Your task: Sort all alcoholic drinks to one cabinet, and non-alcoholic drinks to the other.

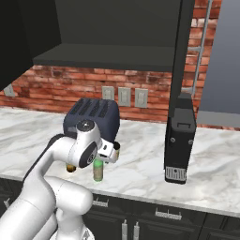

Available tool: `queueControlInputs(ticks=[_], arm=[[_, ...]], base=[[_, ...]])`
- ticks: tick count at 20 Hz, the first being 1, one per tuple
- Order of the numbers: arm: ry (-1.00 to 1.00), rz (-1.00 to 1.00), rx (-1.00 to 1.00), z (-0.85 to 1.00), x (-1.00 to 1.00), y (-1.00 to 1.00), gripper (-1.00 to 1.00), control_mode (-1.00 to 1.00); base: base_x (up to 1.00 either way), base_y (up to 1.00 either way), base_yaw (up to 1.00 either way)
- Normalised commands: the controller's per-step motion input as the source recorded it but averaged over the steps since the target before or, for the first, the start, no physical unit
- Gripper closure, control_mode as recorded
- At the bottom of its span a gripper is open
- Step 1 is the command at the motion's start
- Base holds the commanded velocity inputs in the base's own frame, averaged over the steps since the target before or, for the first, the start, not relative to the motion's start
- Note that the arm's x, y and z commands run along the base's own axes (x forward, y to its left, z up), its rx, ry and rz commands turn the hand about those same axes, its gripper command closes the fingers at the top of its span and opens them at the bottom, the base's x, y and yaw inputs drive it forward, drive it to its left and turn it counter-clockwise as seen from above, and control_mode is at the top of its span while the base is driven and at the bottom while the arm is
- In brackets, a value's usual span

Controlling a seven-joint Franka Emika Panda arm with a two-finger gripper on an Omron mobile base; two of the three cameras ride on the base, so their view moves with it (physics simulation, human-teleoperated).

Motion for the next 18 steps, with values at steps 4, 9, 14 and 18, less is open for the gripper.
queueControlInputs(ticks=[4, 9, 14, 18], arm=[[-0.05, -0.01, 0.00, -0.32, 0.05, 0.01, 1.00, -1.00], [-0.13, 0.00, 0.00, -0.31, 0.11, 0.09, 1.00, -1.00], [-0.19, 0.00, -0.01, -0.37, 0.12, 0.16, 1.00, -1.00], [-0.12, 0.01, -0.05, -0.33, 0.01, 0.23, 1.00, -1.00]], base=[[0.00, 0.00, 0.00], [0.00, 0.00, 0.00], [0.00, 0.00, 0.00], [0.00, 0.00, 0.00]])
